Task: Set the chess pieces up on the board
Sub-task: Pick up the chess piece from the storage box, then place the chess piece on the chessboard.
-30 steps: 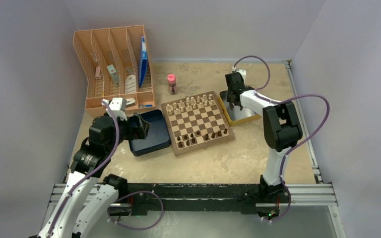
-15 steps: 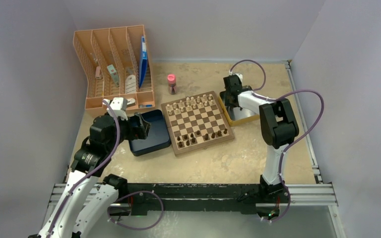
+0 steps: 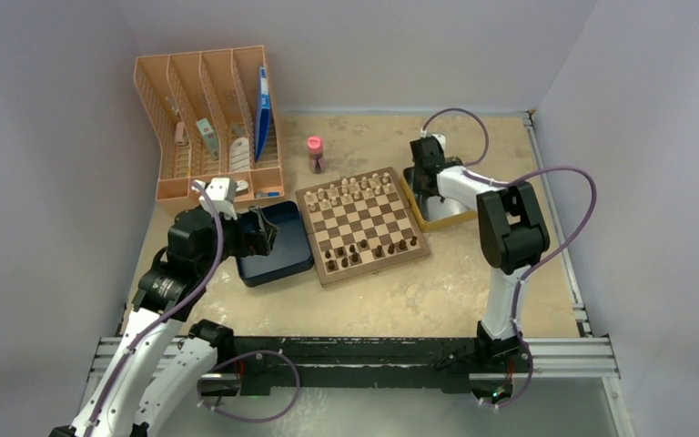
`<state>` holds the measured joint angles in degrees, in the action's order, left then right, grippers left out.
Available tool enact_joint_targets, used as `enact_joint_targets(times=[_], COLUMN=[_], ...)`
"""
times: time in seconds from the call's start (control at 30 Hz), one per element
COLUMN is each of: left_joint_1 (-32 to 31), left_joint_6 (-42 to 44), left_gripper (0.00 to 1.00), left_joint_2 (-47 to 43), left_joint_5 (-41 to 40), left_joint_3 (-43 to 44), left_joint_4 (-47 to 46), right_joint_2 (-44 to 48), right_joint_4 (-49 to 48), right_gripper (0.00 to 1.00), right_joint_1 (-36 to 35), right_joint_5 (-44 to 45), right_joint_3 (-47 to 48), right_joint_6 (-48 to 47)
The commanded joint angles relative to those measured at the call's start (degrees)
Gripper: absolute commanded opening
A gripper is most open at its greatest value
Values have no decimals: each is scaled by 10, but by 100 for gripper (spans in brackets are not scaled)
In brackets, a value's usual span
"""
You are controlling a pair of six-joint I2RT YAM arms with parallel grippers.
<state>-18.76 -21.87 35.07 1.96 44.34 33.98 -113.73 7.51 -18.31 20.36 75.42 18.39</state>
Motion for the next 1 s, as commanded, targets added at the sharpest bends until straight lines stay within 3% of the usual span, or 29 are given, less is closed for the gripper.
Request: enact_joint_targets(times=[0.0, 0.2, 0.37, 0.63, 0.83, 0.97], left_joint_1=[4, 4, 4, 4, 4, 4], left_joint_6=[3, -14, -36, -98, -119, -102], left_gripper=[92, 89, 83, 69, 68, 68], left_joint_2=[6, 5, 30, 109, 177, 241], left_joint_5=[10, 42, 111, 236, 296, 322], left_joint_3=[9, 23, 76, 175, 220, 284], left_joint_4=[-19, -24, -14, -4, -31, -20], right_joint_2=[70, 143, 210, 374, 445, 462], right_joint_4=[8, 2, -31, -261, -404, -442], right_gripper=[16, 15, 15, 15, 16, 16], right_joint_1=[-1, -28, -90, -190, -275, -320], right_joint_5=[27, 29, 47, -37, -51, -53], right_joint_3=[23, 13, -9, -183, -288, -310], right_joint_6=[6, 0, -14, -56, -119, -150])
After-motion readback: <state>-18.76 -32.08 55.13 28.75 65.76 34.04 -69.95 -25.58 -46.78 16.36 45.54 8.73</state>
